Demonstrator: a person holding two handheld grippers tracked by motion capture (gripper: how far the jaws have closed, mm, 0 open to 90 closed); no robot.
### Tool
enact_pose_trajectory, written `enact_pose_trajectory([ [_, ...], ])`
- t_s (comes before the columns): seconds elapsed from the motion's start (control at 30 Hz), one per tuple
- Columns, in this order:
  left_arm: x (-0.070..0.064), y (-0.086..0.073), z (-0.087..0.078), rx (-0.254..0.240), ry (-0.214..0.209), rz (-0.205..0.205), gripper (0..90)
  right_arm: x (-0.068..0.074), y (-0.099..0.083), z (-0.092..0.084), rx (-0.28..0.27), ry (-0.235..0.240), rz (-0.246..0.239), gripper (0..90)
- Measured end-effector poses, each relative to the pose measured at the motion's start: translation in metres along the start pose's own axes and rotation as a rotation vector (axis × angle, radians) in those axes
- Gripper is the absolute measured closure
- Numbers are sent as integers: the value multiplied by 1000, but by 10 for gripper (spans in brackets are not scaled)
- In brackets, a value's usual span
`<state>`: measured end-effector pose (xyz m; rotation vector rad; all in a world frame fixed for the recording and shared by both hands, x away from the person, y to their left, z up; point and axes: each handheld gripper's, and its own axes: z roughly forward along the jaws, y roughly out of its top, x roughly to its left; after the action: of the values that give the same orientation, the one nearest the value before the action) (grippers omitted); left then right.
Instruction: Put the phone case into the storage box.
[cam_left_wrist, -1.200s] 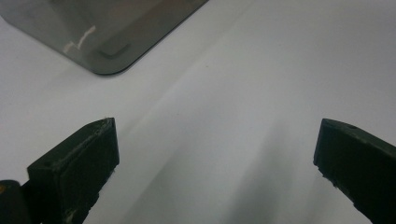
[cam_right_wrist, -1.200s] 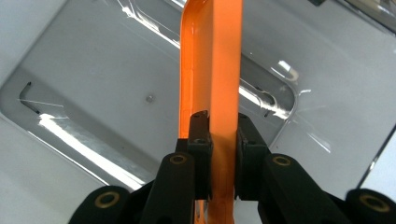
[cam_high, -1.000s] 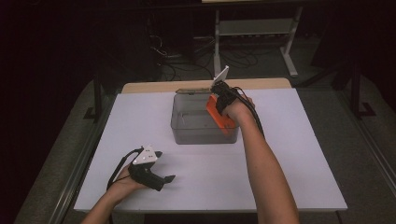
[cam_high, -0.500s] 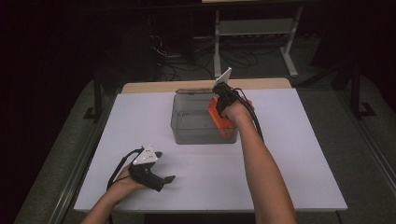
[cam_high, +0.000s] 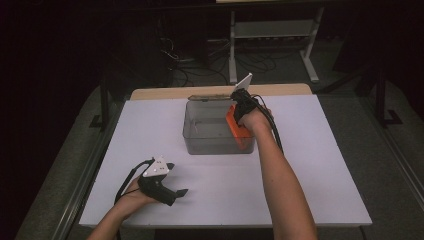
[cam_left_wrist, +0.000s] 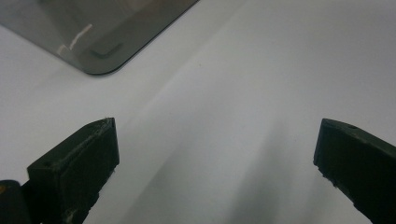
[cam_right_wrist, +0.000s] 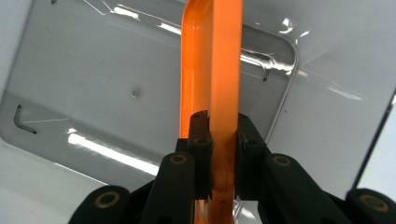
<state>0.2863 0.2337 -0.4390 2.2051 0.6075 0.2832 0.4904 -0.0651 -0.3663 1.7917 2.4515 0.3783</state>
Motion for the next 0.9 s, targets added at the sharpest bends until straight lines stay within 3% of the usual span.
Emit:
enact_pose_trajectory([
  [0.53,0,0,1,6,-7,-3,0,-1,0,3,16,-1,27,785],
  [0.9,0,0,1,9,-9,-1,0,0,1,5,27,-29,51,783],
])
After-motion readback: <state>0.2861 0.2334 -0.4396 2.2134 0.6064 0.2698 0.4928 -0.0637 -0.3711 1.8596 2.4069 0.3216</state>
